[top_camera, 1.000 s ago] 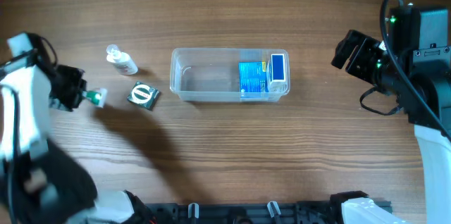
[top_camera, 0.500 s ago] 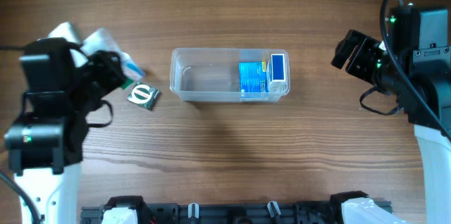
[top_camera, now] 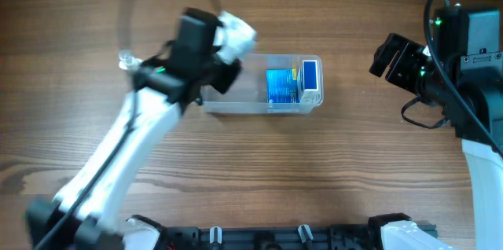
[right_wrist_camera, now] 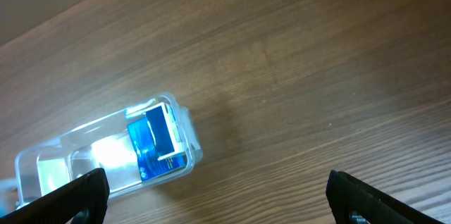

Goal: Pack container
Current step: 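Carry the Panadol box over and lower it into the container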

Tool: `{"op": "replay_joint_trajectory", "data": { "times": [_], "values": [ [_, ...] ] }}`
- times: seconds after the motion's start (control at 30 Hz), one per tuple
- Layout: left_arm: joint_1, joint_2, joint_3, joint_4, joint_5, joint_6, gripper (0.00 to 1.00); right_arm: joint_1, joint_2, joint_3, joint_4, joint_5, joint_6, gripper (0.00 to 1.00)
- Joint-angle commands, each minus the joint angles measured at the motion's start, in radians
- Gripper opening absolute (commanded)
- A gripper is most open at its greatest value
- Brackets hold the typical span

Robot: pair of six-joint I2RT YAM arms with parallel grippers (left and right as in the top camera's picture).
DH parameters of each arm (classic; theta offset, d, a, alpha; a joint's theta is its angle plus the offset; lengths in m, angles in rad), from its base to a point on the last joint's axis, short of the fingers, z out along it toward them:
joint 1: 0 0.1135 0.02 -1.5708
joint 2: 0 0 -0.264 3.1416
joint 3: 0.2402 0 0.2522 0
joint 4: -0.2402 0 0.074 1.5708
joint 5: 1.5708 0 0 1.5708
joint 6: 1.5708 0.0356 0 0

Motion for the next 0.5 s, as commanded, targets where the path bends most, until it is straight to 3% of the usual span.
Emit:
{"op": "replay_joint_trajectory", "data": {
  "times": [0.0,0.07,0.23,0.47],
  "values": [
    [-0.065,0.105,0.006,0.021,-0.017,0.460,0.09,-0.004,0.004,0.013,0.000,0.003,0.012,1.00],
    [-0.081,0.145,0.006,0.047,-0.029,0.515,0.11,-0.004,0.003,0.013,-0.001,0.003,0.012,1.00],
    [-0.087,0.211,0.006,0.080,-0.060,0.525,0.18,-0.004,0.004,0.013,-0.001,0.003,0.011,1.00],
    [-0.081,0.265,0.006,0.112,-0.127,0.622,0.20,-0.004,0.003,0.013,-0.001,0.003,0.012,1.00]
  ]
}}
